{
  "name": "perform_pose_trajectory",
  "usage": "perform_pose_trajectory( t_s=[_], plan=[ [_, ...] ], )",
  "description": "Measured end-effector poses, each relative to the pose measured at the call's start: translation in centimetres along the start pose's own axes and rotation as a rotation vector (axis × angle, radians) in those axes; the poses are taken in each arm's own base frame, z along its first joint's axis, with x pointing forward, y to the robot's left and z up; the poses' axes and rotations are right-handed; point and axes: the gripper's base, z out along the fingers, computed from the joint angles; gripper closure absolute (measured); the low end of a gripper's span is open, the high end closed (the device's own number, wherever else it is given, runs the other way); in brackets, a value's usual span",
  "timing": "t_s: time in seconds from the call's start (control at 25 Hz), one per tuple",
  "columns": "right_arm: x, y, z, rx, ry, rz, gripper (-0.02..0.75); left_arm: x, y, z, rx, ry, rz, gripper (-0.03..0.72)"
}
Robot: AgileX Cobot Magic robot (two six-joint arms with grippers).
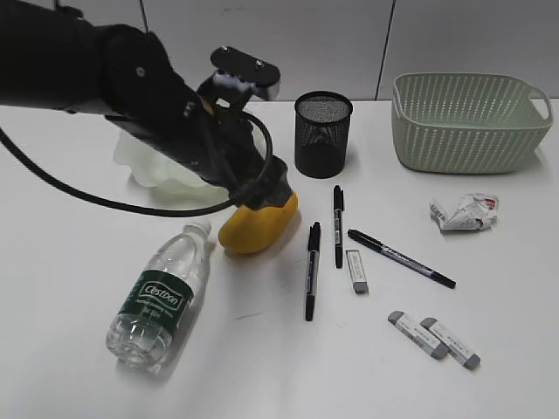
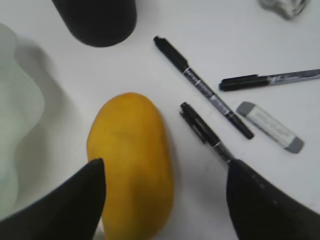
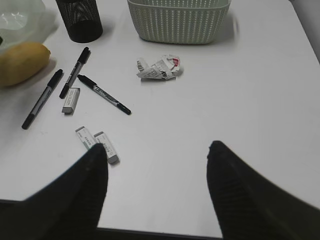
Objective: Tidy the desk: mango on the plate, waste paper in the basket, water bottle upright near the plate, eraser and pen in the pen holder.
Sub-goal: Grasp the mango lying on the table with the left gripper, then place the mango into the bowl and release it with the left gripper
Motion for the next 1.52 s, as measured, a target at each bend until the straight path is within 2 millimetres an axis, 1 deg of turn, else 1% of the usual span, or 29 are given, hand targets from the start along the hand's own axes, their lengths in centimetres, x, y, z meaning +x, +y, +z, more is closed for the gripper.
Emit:
perform_pose_trajectory(
  t_s=[0.04,0.12,0.32,0.84,0.96,1.08,1.2,1.28,1.32,1.4,1.48,1.52],
  plan=[
    [0.0,0.0,0.0,0.0,0.0,0.0,0.241,0.0,0.3,0.8,-0.016,0.028,0.021,0.123],
    [0.0,0.0,0.0,0.0,0.0,0.0,0.241,-0.1,0.6,1.7,-0.048,0.063,0.05,0.123],
    [0.0,0.0,0.0,-0.002,0.0,0.001,0.241,0.3,1.1,2.8,-0.1,0.097,0.078,0.123],
    [0.0,0.0,0.0,-0.003,0.0,0.002,0.241,2.3,1.5,6.9,-0.101,0.149,0.084,0.102],
    [0.0,0.0,0.0,-0.004,0.0,0.002,0.241,2.2,1.5,7.0,-0.101,0.144,0.084,0.104],
    [0.0,0.0,0.0,-0.005,0.0,0.003,0.241,2.2,1.5,6.9,-0.101,0.148,0.083,0.139],
    [0.0,0.0,0.0,-0.005,0.0,0.003,0.241,2.0,1.4,6.1,-0.098,0.158,0.075,0.143],
    [0.0,0.0,0.0,-0.005,0.0,0.003,0.241,1.1,1.2,4.7,-0.102,0.12,0.077,0.144],
    [0.0,0.0,0.0,-0.005,0.0,0.003,0.241,0.3,1.2,3.6,-0.106,0.075,0.079,0.144],
    [0.0,0.0,0.0,-0.005,0.0,0.003,0.241,-1.8,1.0,0.6,-0.118,-0.056,0.086,0.147],
    [0.0,0.0,0.0,-0.005,0.0,0.003,0.241,-3.7,1.4,-2.2,-0.145,-0.199,0.092,0.147],
    [0.0,0.0,0.0,-0.005,0.0,0.003,0.241,-4.4,2.0,-3.3,-0.166,-0.253,0.096,0.147]
  ],
)
